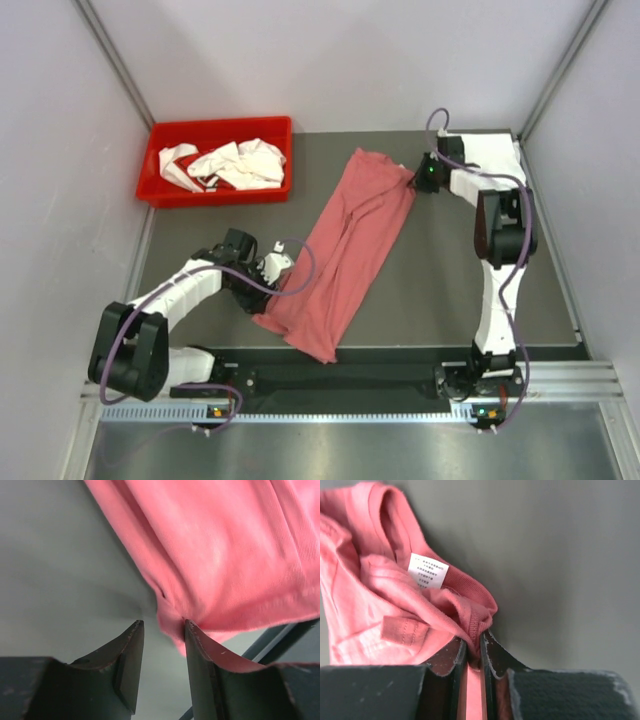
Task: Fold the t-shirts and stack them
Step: Fold the tshirt
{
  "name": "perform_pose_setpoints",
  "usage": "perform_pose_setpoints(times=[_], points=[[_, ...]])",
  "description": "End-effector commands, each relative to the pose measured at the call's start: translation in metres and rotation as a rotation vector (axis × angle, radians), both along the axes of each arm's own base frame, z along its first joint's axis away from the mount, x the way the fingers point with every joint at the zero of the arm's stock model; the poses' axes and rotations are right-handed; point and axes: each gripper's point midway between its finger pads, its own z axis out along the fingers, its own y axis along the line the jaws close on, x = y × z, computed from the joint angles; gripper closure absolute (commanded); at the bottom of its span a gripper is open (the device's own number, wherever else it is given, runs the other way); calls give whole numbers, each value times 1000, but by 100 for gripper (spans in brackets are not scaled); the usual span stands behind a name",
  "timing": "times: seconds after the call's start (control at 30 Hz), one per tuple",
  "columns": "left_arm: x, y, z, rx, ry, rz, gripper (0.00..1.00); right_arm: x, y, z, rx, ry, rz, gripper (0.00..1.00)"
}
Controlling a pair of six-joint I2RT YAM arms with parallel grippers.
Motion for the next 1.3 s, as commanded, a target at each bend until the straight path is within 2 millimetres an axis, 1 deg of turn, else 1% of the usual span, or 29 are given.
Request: perform_pose_setpoints(times=[0.0, 0.03, 0.07, 0.1, 0.13, 0.17, 0.2, 0.27, 0.33, 0.47, 0.5, 0.53, 0.57, 0.6, 0.63, 0.67, 0.7, 0.73, 0.77, 0.8, 0.83, 0.87, 0.9, 0.93, 0.97, 1.0, 1.03, 1.13, 1.27], points=[[9, -28, 16, -126, -43, -67, 56, 48, 12, 13, 57, -72, -17, 95], [11, -33, 17, -134, -39, -77, 56, 56, 17, 15, 72, -84, -8, 94], [13, -37, 18, -146, -38, -79, 56, 74, 25, 35, 92, -139, -3, 93], [15, -41, 18, -165, -40, -83, 55, 78, 29, 18, 97, -111, 0, 91], [16, -45, 18, -167, -32, -82, 55, 85, 35, 20, 106, -121, 11, 90], [17, -47, 19, -171, -34, -84, 55, 101, 42, 42, 119, -174, 15, 83], [19, -49, 20, -176, -36, -85, 55, 103, 44, 29, 119, -150, 11, 77], [24, -54, 24, -184, -57, -89, 55, 118, 44, 49, 129, -200, -13, 60], [27, -56, 27, -178, -75, -94, 54, 127, 35, 61, 103, -232, -50, 47], [22, -52, 31, -153, -80, -107, 54, 122, 18, 89, 37, -262, -74, 33], [22, -50, 34, -150, -96, -107, 53, 117, 15, 113, 25, -292, -75, 32], [23, -49, 36, -145, -112, -110, 53, 108, 9, 106, -9, -269, -80, 32], [24, -46, 36, -131, -129, -107, 52, 99, 5, 135, -20, -306, -86, 31], [26, -45, 38, -127, -150, -106, 52, 91, 3, 140, -32, -304, -89, 31], [28, -43, 38, -119, -160, -103, 49, 75, -2, 120, -56, -247, -102, 32], [34, -40, 38, -99, -186, -96, 48, 64, -6, 120, -63, -232, -115, 31], [35, -39, 34, -89, -182, -90, 47, 50, -8, 147, -63, -268, -123, 31], [36, -39, 33, -84, -183, -88, 47, 24, -11, 115, -75, -189, -133, 31], [35, -40, 31, -84, -178, -88, 47, 10, -9, 144, -57, -247, -137, 31], [34, -41, 29, -85, -173, -97, 47, -5, -8, 138, -51, -233, -135, 32], [33, -42, 28, -85, -174, -102, 47, -38, 1, 101, -40, -146, -117, 32], [31, -43, 27, -84, -173, -111, 46, -50, 7, 100, -26, -159, -104, 33], [28, -46, 26, -90, -169, -127, 46, -68, 14, 111, -11, -181, -92, 33], [26, -48, 26, -90, -172, -142, 46, -101, 31, 80, -7, -105, -59, 34], [25, -49, 26, -91, -169, -154, 46, -115, 39, 88, 9, -128, -47, 34], [22, -52, 25, -92, -164, -172, 46, -129, 49, 81, 25, -115, -30, 34], [21, -54, 25, -97, -164, -182, 46, -156, 70, 61, 53, -68, 7, 34], [15, -58, 19, -96, -143, -216, 45, -198, 99, 43, 84, -11, 49, 36], [5, -57, 5, -74, -123, -255, 46, -227, 124, 30, 104, 24, 89, 38]])
